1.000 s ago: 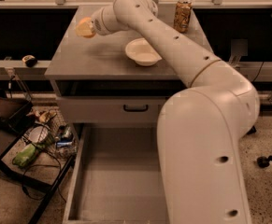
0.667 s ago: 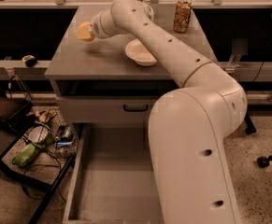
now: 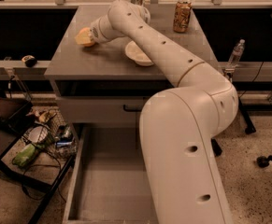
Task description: Pick orange from middle drawer and place on counter
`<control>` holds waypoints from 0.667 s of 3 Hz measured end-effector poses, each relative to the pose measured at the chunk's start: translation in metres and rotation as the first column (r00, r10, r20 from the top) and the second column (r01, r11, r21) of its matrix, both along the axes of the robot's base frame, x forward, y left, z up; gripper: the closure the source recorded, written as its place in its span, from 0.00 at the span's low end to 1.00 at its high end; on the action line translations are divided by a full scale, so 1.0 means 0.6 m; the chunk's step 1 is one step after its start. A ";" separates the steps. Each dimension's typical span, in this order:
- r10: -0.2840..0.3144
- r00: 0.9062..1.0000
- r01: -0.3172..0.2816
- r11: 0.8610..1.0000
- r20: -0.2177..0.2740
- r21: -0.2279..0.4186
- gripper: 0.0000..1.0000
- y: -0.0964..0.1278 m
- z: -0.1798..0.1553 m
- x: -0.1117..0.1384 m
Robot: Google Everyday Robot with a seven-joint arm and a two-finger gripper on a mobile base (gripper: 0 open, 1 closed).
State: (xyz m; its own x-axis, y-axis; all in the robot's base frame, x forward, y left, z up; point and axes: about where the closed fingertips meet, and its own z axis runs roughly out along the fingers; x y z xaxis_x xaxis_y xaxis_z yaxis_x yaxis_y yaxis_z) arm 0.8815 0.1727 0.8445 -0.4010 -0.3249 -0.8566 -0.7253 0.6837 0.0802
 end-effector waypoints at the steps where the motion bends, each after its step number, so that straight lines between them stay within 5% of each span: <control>1: 0.000 1.000 0.000 1.000 0.000 0.000 0.81 0.000 0.007 0.000; 2: 0.000 1.000 0.000 1.000 0.000 0.000 0.57 0.000 0.007 0.000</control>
Offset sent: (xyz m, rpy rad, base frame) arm 0.0000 0.0000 0.0041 0.0000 0.0000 0.0000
